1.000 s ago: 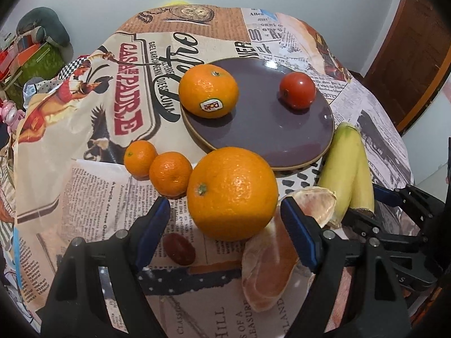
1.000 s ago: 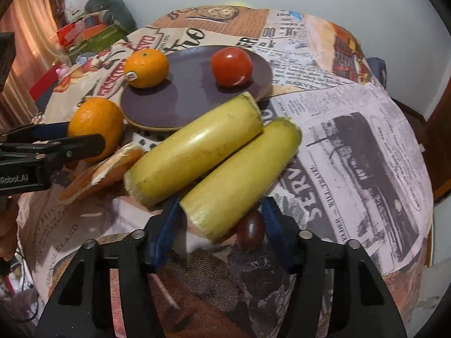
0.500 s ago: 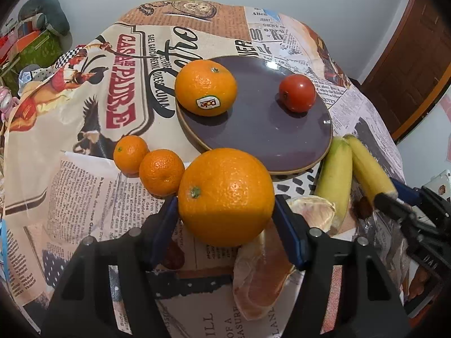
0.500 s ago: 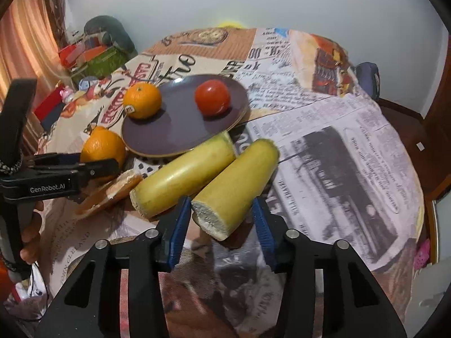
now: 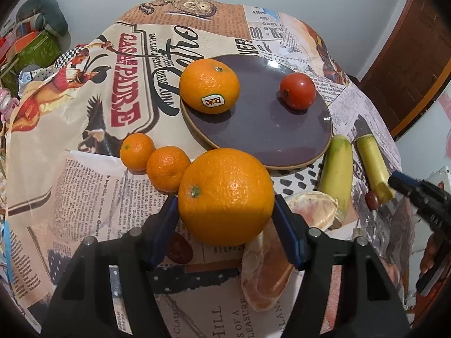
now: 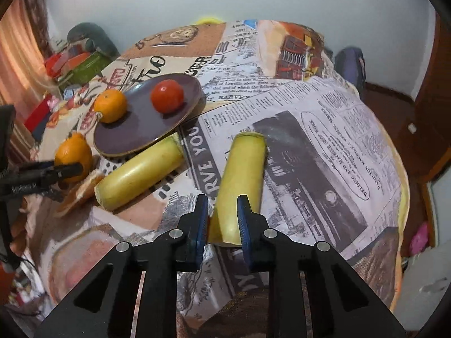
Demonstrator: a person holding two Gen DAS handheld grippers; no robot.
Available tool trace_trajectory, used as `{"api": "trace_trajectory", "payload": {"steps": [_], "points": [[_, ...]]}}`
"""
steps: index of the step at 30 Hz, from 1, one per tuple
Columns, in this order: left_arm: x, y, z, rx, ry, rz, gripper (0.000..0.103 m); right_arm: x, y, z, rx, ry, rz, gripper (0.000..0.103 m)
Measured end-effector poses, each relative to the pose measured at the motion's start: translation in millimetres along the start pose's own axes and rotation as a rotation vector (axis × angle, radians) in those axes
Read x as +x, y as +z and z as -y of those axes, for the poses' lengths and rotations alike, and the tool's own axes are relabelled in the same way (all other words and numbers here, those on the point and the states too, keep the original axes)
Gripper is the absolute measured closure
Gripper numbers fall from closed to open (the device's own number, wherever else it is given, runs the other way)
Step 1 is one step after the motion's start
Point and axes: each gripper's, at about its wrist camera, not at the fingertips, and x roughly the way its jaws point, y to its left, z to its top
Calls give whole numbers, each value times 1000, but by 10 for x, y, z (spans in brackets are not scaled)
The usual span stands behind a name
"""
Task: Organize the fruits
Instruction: 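Grasp a yellow cylindrical vegetable with right tool while left tool holds the orange, then place large orange on the plate with left tool while right tool lays vegetable there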
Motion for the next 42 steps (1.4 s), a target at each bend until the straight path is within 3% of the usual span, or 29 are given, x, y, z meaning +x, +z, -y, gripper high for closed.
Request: {"api": "trace_trajectory", "payload": {"steps": [7, 14, 17, 19, 28, 42], "points": [[38, 21, 63, 32, 33, -2, 37, 206, 139, 101, 36, -37, -24, 78], [86, 79, 66, 33, 29, 0, 36, 463, 148, 74, 22, -55, -62, 60], [94, 107, 43, 9, 11, 6, 33, 472, 169, 39, 2, -57, -46, 62], [97, 117, 61, 12, 16, 13, 33, 464, 181, 25, -5, -53, -32, 69], [58, 75, 211, 119, 85, 57, 35, 385, 167, 25, 15, -44, 1, 69], [-200, 91, 137, 72, 28, 85, 36, 1, 338, -228, -49, -30, 100, 69]]}}
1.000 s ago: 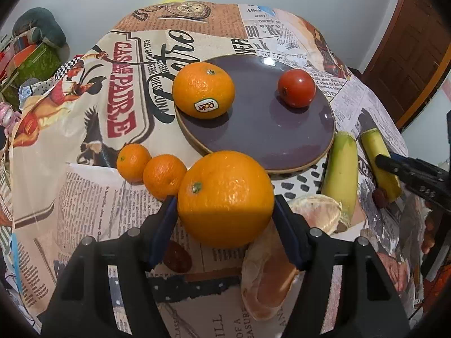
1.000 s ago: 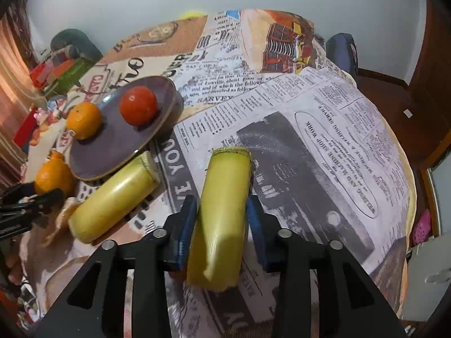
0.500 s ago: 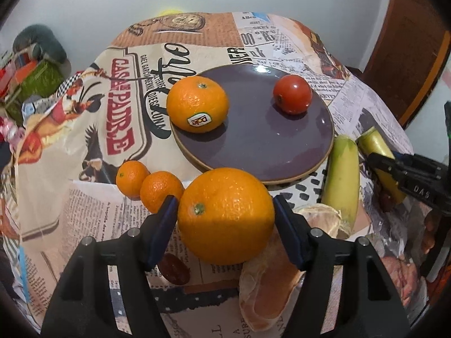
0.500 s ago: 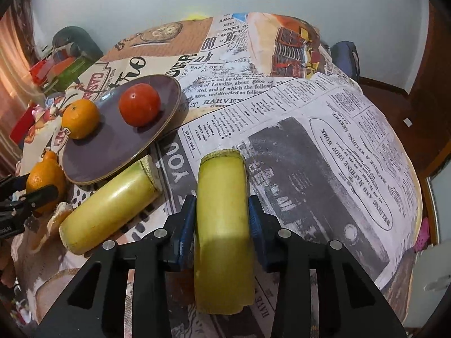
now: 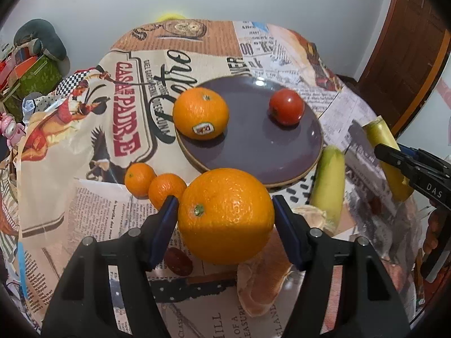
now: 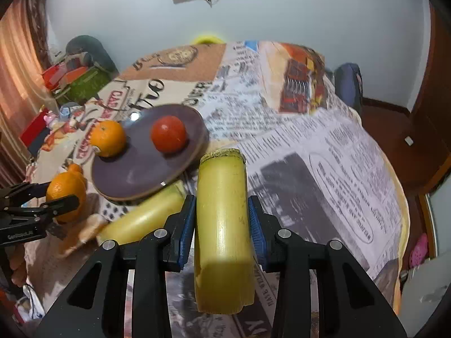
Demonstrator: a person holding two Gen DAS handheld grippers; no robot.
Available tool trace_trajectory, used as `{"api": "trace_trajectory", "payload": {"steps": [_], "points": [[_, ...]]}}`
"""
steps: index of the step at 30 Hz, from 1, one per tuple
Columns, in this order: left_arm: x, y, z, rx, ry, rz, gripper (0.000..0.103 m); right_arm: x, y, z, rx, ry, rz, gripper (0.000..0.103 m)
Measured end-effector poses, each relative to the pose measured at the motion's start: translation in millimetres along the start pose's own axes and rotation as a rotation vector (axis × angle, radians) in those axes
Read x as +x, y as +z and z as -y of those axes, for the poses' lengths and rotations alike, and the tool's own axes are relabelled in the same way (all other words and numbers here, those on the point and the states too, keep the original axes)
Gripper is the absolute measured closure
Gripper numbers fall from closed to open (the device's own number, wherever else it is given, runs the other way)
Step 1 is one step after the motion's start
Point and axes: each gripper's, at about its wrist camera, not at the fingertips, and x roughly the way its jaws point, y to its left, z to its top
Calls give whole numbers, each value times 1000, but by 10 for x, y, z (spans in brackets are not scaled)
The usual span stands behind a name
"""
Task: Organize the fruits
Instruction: 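Place large orange on the plate with left tool while right tool lays vegetable there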
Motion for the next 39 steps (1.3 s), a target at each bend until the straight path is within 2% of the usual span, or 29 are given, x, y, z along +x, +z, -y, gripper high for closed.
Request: {"api": "trace_trajectory", "payload": {"steps": [12, 23, 30, 39], "points": [[-196, 253, -61, -18, -31, 60, 36, -20, 273, -351, -50, 72, 62, 69], [100, 441, -6, 20, -45, 37, 36, 320, 484, -601, -75, 123, 54, 69], [326, 556, -69, -3, -59, 15, 36, 573, 581, -681, -100, 136, 24, 69], [439, 568, -85, 16, -92, -4, 36, 764, 629, -714, -115, 160, -6, 69]]}}
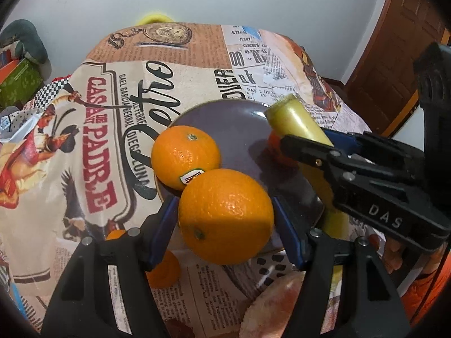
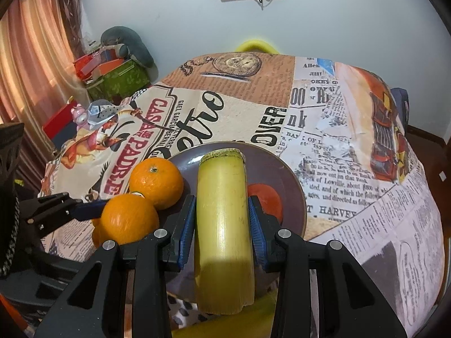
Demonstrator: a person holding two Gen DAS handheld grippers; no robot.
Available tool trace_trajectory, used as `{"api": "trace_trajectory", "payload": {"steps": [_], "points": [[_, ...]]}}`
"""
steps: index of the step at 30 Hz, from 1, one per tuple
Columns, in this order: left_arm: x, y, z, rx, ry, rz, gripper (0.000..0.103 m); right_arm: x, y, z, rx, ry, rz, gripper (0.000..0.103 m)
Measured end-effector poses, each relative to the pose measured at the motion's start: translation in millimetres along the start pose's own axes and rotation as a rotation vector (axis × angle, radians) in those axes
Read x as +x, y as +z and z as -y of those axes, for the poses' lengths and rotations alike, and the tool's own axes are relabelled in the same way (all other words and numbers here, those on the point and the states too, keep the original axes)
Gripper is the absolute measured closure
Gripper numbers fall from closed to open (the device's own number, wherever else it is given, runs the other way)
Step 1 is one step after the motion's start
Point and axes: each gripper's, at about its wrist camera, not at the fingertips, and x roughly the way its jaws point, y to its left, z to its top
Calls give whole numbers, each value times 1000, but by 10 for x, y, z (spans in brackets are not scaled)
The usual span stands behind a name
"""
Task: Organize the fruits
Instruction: 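Place large orange on the plate with left tool while right tool lays vegetable there, then grasp the pink grapefruit piece with left tool while right tool reaches the other vegetable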
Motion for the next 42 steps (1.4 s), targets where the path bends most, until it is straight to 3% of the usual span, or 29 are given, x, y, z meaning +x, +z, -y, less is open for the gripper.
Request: {"api": "trace_trajectory", "payload": {"steps": [12, 17, 21, 25, 42], "points": [[-256, -42, -76, -30, -10, 82, 35, 99, 22, -51, -16, 18, -22, 69], [-387, -62, -197, -41, 37, 116, 35, 128, 41, -91, -24, 20, -36, 69], [-354, -66, -298, -65, 41, 100, 35, 146, 64, -123, -28, -13, -29, 66], [-329, -89, -336, -73, 42, 87, 35, 114, 97, -76, 12, 45, -33, 66], [-566, -329, -87, -35, 26, 39, 35, -514, -261, -181, -25, -65, -13, 65]]}}
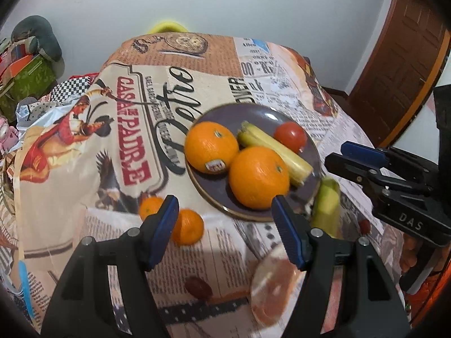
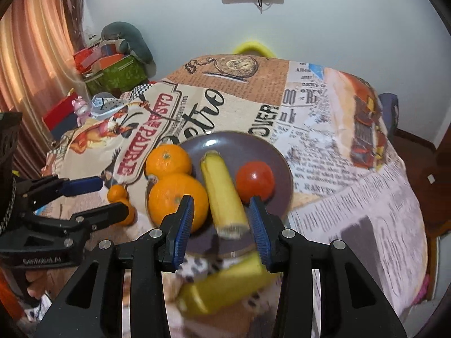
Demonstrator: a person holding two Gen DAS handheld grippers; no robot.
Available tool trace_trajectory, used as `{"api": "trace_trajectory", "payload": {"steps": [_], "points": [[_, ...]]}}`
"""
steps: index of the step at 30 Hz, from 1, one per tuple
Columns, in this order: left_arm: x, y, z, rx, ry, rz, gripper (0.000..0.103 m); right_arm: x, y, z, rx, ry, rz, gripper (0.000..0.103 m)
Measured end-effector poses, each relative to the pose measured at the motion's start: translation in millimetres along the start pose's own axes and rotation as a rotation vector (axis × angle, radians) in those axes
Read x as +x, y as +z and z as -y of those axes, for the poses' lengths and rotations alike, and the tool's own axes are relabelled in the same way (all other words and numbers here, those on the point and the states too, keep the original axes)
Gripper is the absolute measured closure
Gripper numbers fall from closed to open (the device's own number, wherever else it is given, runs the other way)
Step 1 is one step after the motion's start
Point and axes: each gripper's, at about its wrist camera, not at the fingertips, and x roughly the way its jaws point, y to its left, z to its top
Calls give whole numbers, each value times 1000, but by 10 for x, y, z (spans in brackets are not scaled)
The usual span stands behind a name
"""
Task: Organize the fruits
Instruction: 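Grasp the pink grapefruit piece with left tool while right tool reaches the other vegetable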
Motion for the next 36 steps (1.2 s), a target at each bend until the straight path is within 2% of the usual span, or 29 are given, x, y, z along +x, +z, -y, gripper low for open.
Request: {"api": "trace_trajectory", "payload": {"steps": [8, 16, 21, 24, 27, 32, 34, 36], "points": [[-51, -315, 153, 25, 6, -62, 35, -186, -308, 42, 45, -22, -17, 64], [-16, -504, 344, 49, -24, -117, 35, -297, -529, 67, 68, -51, -32, 64], [124, -569, 507, 87, -55, -149, 35, -325, -599, 90, 94, -39, -34, 63], [238, -603, 550, 99, -42, -167, 35, -284, -612, 82, 95, -41, -41, 63], [369, -610, 524, 89, -47, -192, 35, -243, -616, 64, 85, -71, -44, 63], [456, -562, 484, 71, -37, -177, 45, -171, -604, 75, 85, -63, -51, 62], [464, -537, 464, 63, -39, -168, 59, -134, -595, 79, 93, -63, -52, 59], [463, -518, 415, 40, -46, -161, 62, -79, -579, 81, 104, -65, -47, 54]]}}
